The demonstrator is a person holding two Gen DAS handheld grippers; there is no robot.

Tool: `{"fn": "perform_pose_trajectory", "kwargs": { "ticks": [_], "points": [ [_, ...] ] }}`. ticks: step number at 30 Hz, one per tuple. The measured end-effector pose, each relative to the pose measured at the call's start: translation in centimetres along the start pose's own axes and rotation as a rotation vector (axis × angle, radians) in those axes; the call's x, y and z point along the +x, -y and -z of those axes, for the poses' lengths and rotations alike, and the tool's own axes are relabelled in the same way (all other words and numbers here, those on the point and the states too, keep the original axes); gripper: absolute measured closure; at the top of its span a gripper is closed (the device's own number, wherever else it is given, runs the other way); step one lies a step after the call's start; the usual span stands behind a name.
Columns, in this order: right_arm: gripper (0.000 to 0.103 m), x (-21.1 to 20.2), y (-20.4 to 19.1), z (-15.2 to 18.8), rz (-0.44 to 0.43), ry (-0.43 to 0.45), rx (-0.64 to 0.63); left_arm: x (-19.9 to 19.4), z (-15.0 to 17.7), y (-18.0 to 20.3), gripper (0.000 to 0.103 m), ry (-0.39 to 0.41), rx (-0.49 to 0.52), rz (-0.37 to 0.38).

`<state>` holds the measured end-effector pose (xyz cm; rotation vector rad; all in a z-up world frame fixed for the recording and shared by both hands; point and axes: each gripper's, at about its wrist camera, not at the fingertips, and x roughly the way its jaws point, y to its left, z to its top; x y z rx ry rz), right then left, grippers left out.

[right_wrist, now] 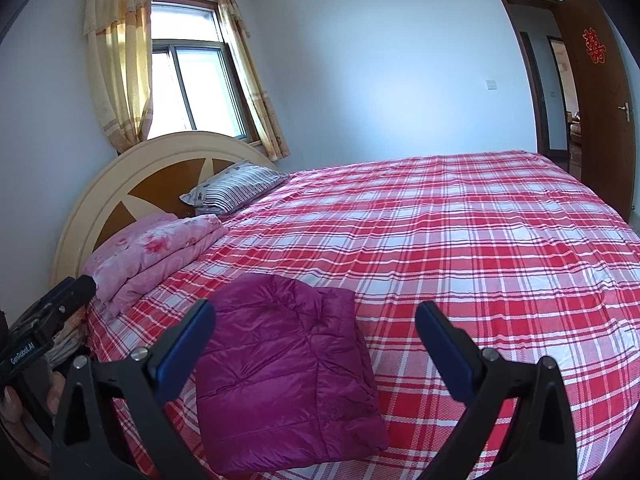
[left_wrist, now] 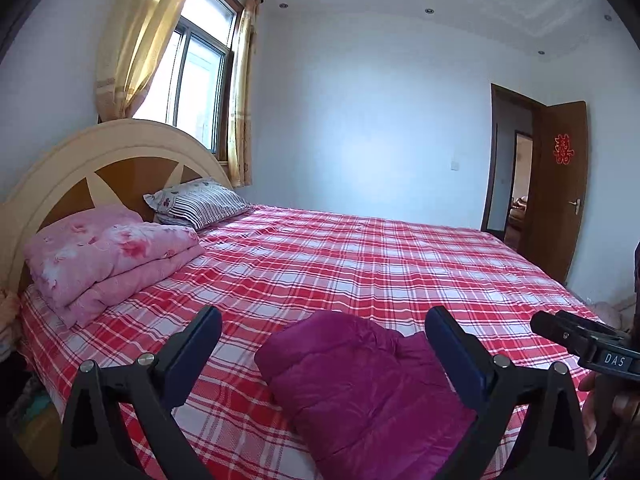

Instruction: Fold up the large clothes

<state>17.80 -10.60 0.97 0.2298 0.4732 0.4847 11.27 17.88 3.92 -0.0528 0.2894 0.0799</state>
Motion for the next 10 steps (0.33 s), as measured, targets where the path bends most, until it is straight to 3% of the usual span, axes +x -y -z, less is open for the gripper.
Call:
{"fn": "perform_pose_trajectory", "kwargs": {
  "ticks": [10],
  "points": [
    [0.001,0.22,-0.02,0.22,0.001,-0.008,-0.001,0.2,0.37,-0.03,0.001,0.017,0.004,0.012]
  ]
}}
